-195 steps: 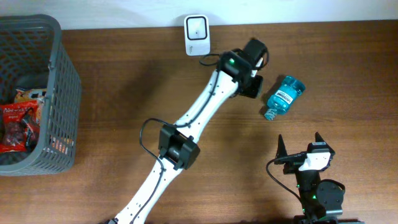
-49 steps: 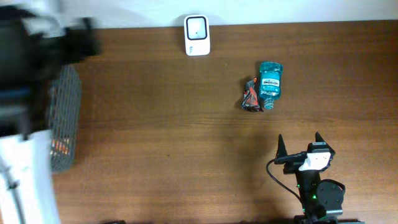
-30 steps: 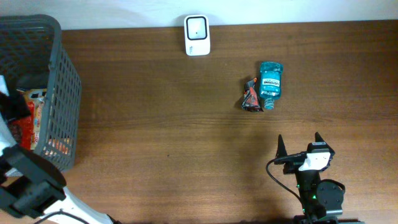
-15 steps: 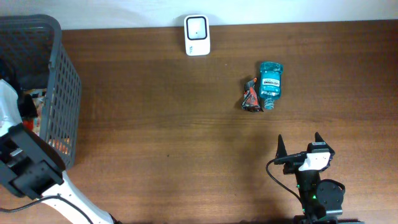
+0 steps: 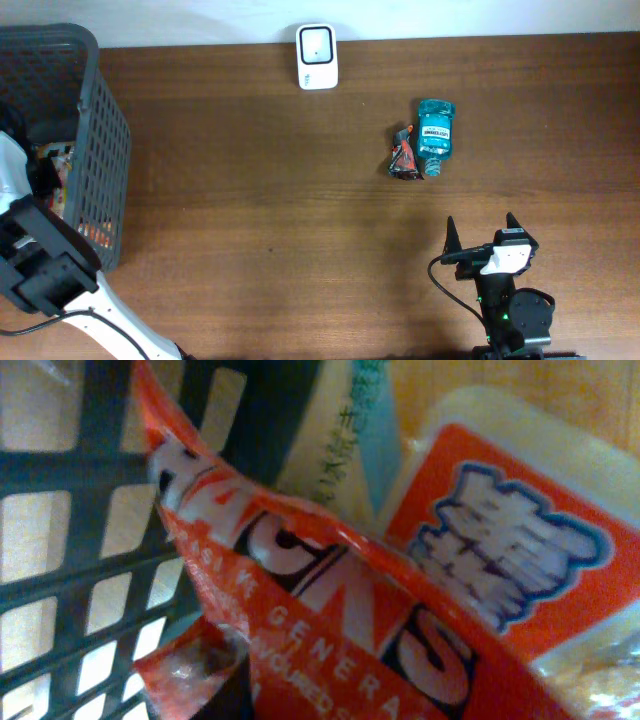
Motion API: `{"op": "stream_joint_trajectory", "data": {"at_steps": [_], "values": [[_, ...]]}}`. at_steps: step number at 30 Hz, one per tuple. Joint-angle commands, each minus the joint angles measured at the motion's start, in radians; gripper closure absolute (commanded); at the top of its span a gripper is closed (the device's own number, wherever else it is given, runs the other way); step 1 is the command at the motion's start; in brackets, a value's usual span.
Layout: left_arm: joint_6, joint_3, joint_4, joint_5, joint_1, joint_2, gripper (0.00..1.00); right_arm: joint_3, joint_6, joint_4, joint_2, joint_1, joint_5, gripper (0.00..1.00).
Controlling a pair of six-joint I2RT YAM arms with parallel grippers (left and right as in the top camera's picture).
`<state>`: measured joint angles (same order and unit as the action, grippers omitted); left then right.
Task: Scan the item barcode
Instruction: 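Grasp the red Original snack bag in the basket with the left gripper, then carry the red bag past the scanner and place it beside the bottle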
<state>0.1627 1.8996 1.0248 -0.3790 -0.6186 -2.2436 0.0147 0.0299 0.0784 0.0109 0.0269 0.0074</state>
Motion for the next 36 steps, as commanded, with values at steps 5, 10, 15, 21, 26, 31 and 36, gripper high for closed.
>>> {"op": "stream_joint_trajectory", "data": {"at_steps": [5, 10, 15, 21, 26, 31, 36], "values": [[-0.129, 0.116, 0.056, 0.166, 0.007, 0.188, 1.00, -0.009, -0.004, 0.003, -0.006, 0.006, 0.005, 0.01], [-0.132, 0.122, -0.027, 0.528, 0.009, 0.406, 1.00, -0.009, -0.004, 0.003, -0.006, 0.006, 0.005, 0.01], [-0.323, 0.122, -0.158, 0.970, 0.013, 0.587, 1.00, -0.009, -0.004, 0.003, -0.006, 0.006, 0.005, 0.01], [-0.417, 0.110, -0.217, 1.309, 0.344, 0.633, 1.00, -0.009, -0.004, 0.003, -0.006, 0.006, 0.005, 0.01], [-0.417, 0.071, -0.209, 0.837, 0.812, 0.570, 1.00, -0.009, -0.004, 0.003, -0.006, 0.006, 0.005, 0.01], [-0.671, 0.064, -0.217, 0.514, 1.047, 0.352, 1.00, -0.009, -0.004, 0.003, -0.006, 0.006, 0.005, 0.01], [-0.797, 0.064, -0.304, 0.501, 1.180, 0.110, 1.00, -0.009, -0.004, 0.003, -0.006, 0.006, 0.005, 0.02]]}}
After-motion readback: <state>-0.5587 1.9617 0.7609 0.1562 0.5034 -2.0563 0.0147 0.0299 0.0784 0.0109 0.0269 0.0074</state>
